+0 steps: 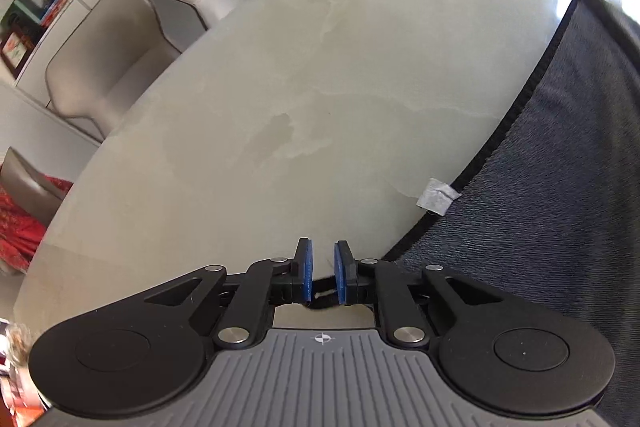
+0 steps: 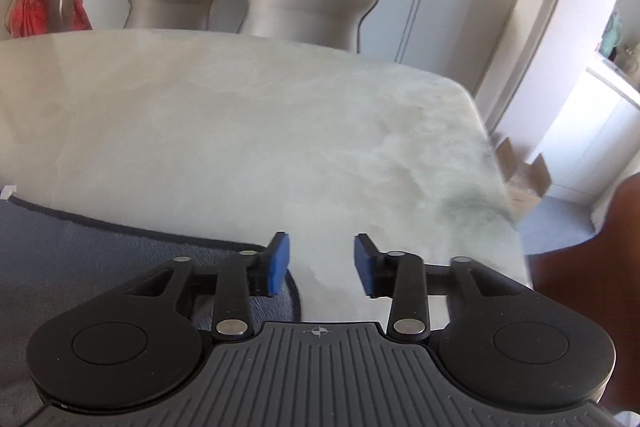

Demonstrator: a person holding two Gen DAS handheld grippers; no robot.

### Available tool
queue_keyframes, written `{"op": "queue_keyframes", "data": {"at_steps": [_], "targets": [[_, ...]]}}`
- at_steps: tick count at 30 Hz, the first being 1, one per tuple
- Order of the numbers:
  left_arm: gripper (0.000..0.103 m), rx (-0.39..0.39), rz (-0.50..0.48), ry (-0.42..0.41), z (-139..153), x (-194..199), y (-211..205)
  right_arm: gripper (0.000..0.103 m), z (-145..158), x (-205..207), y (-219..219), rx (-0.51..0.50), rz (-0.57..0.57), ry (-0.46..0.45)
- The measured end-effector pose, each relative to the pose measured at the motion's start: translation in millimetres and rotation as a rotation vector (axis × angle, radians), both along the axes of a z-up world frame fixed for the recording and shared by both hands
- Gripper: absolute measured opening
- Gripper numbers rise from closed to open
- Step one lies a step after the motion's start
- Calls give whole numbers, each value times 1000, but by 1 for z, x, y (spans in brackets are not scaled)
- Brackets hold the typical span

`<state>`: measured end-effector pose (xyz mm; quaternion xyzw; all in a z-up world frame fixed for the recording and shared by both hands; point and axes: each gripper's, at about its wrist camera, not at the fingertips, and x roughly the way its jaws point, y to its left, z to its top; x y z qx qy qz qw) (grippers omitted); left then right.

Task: Fold towel

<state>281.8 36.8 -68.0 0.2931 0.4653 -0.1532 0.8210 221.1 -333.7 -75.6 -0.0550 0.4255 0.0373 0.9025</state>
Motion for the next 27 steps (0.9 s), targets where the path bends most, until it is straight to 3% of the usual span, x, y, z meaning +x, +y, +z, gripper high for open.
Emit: {"op": "queue_keyframes", "data": {"at_steps": [3, 7, 12, 19, 25, 27], "targets": [[20, -117, 29, -2, 17, -35, 3, 39, 4, -40, 2, 106, 75, 79], [23, -258, 28, 62, 22, -101, -8, 39, -2, -103, 16, 139, 159, 178], [25, -333, 22, 158, 19, -175, -35, 39, -14, -155, 13, 139, 92, 245], [32, -324, 63, 252, -6, -209, -46, 39, -18, -179, 10, 67, 82, 275], [41, -264, 81, 235, -12, -229, -40, 38, -18, -194, 7, 44, 52, 282], [41, -263, 105, 232, -11, -233, -36, 43, -18, -197, 4, 44, 18, 301]]}}
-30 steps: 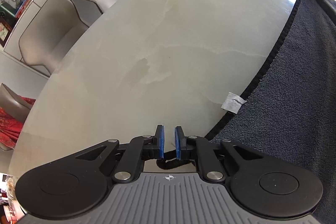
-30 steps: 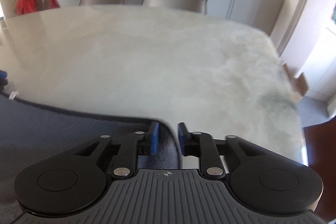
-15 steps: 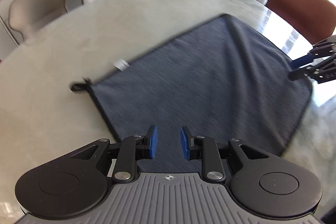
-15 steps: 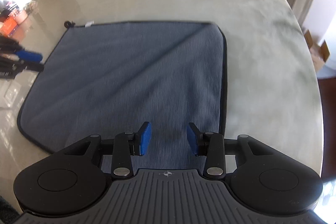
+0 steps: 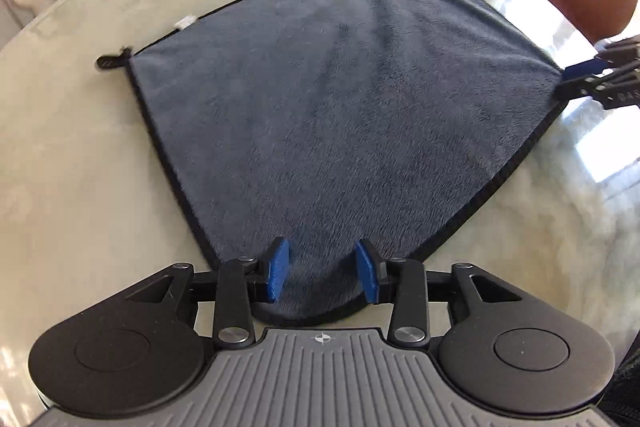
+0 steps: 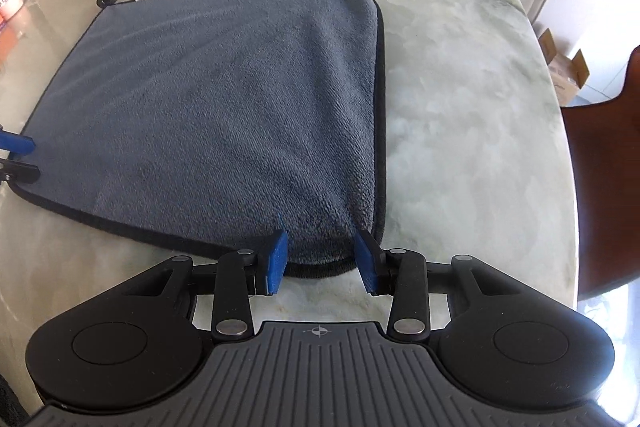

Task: Fold towel

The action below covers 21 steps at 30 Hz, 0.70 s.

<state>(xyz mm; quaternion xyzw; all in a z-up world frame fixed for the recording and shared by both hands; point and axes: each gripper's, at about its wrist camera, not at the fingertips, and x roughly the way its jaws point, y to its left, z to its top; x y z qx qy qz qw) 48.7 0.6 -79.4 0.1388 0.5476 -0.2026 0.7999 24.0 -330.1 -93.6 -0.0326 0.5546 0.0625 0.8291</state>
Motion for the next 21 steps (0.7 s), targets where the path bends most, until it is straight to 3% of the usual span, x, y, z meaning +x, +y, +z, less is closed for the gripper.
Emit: {"op": "queue_keyframes", "data": {"at_steps": [5, 9, 14, 21], "targets": [[43, -10, 64, -11, 2, -14, 8, 43, 5, -7, -13, 59, -58, -2], [43, -45, 139, -21, 8, -23, 17, 43, 18, -13, -15, 134, -62, -63], [57, -34, 171, -51, 11, -34, 20, 44, 17, -11, -20, 169, -115, -73], [59, -161, 382, 56, 5, -28, 39, 44, 9, -10, -22, 177, -139, -69]]}}
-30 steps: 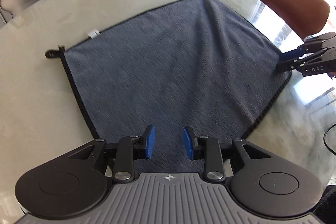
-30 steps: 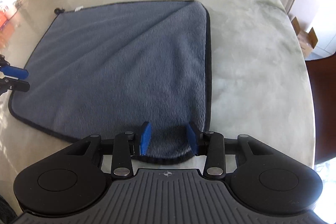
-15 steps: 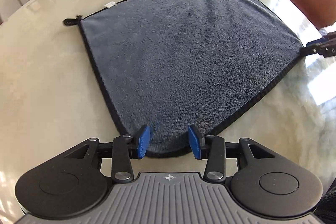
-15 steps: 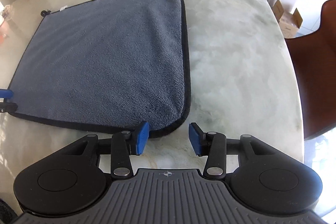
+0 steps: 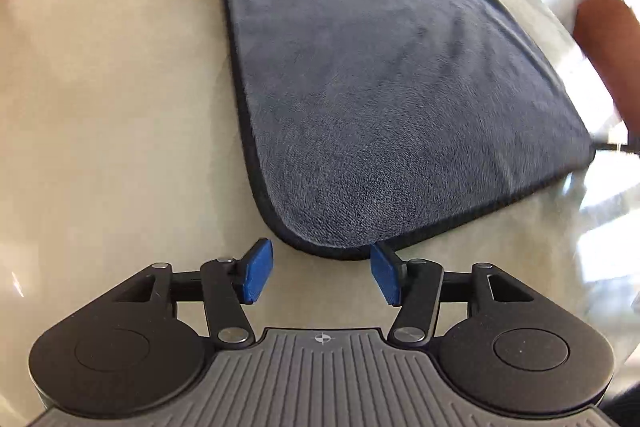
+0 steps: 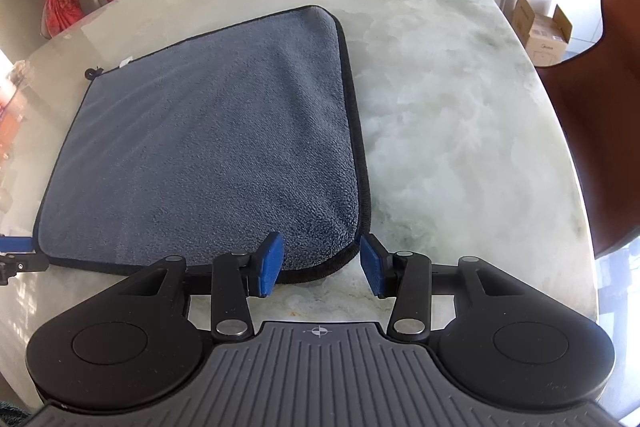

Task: Fold towel

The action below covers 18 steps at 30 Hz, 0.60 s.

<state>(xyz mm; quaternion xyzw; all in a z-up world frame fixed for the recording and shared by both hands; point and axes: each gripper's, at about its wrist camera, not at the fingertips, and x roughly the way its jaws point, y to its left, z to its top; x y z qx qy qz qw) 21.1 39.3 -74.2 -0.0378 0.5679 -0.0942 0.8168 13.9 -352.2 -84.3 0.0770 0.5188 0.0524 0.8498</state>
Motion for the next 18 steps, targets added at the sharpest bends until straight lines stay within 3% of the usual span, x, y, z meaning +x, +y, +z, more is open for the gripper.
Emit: {"op": "queue_keyframes", "data": {"at_steps": [5, 10, 13, 18], "targets": [[59, -35, 97, 46, 2, 8, 5, 44, -7, -1, 5, 11, 22, 0], [57, 25, 87, 39, 4, 11, -5, 44, -11, -5, 9, -4, 26, -24], [37, 76, 69, 28, 5, 12, -10, 44, -12, -5, 8, -16, 15, -29], [32, 66, 93, 26, 6, 12, 0, 45, -11, -4, 0, -12, -42, -33]]}}
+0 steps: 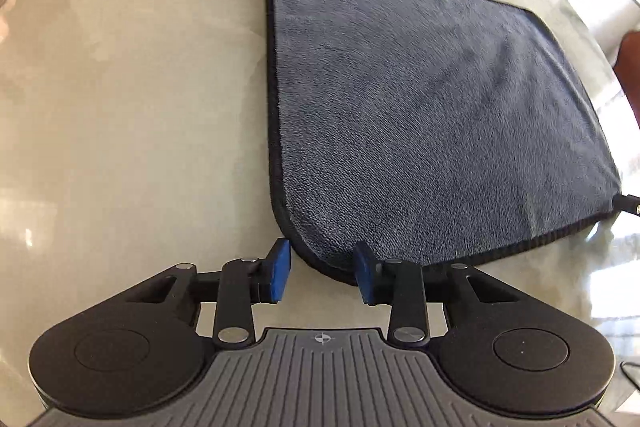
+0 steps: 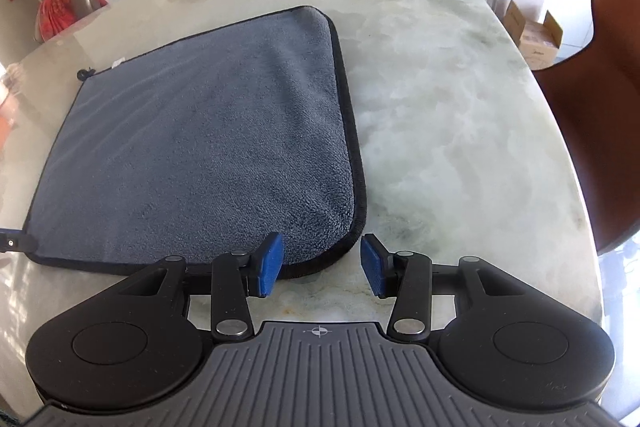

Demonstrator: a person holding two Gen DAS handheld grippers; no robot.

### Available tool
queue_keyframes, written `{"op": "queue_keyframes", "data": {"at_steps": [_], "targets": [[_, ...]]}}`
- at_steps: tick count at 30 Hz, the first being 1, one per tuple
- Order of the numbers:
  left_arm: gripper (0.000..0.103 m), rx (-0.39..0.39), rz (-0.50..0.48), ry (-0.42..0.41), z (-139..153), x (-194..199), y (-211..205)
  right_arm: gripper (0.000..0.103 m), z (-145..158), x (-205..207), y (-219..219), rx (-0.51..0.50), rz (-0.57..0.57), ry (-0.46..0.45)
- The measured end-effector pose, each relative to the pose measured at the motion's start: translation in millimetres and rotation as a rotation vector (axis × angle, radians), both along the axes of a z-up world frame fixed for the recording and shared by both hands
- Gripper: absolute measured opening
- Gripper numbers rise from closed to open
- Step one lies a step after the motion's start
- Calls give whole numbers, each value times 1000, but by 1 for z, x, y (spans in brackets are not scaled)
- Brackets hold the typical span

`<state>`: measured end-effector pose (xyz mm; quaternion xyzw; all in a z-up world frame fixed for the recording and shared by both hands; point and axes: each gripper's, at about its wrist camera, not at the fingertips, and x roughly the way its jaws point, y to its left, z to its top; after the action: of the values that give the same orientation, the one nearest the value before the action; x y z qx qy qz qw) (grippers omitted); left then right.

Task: Fold towel

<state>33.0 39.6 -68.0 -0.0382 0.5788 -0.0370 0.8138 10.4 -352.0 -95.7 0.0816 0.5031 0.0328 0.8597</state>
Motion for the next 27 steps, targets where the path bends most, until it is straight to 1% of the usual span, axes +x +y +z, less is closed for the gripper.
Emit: {"op": "queue_keyframes", "data": {"at_steps": [1, 4, 5, 6, 7, 8, 10, 12, 18, 21, 27], "targets": [[29, -1, 2, -2, 0, 0, 0, 46, -1, 0, 0, 1, 2, -1], [28, 6, 4, -10, 1, -1, -1, 47, -3, 1, 8, -19, 42, -17], [27, 11, 3, -15, 1, -2, -2, 47, -3, 1, 11, -32, 60, -22], [25, 12, 4, -18, 1, -2, -2, 44, -4, 1, 15, -48, 77, -26], [16, 13, 5, -20, 2, -2, -2, 29, -4, 2, 18, -61, 90, -30], [9, 3, 12, -20, 2, -2, -1, 13, -4, 3, 20, -60, 97, -28], [6, -24, 32, -16, 3, -2, 2, 13, -1, 5, 16, -10, 84, -25], [6, -32, 36, -24, 4, -3, 3, 12, 4, 6, 11, 27, 59, -43], [5, -46, 46, -59, 12, -3, 6, 12, 24, 13, 0, 78, 30, -100], [5, -54, 52, -87, 19, 3, 10, 13, 32, 23, 0, 98, 27, -125], [5, -49, 63, -140, 31, 27, 17, 13, 39, 54, 0, 136, 5, -162]]}}
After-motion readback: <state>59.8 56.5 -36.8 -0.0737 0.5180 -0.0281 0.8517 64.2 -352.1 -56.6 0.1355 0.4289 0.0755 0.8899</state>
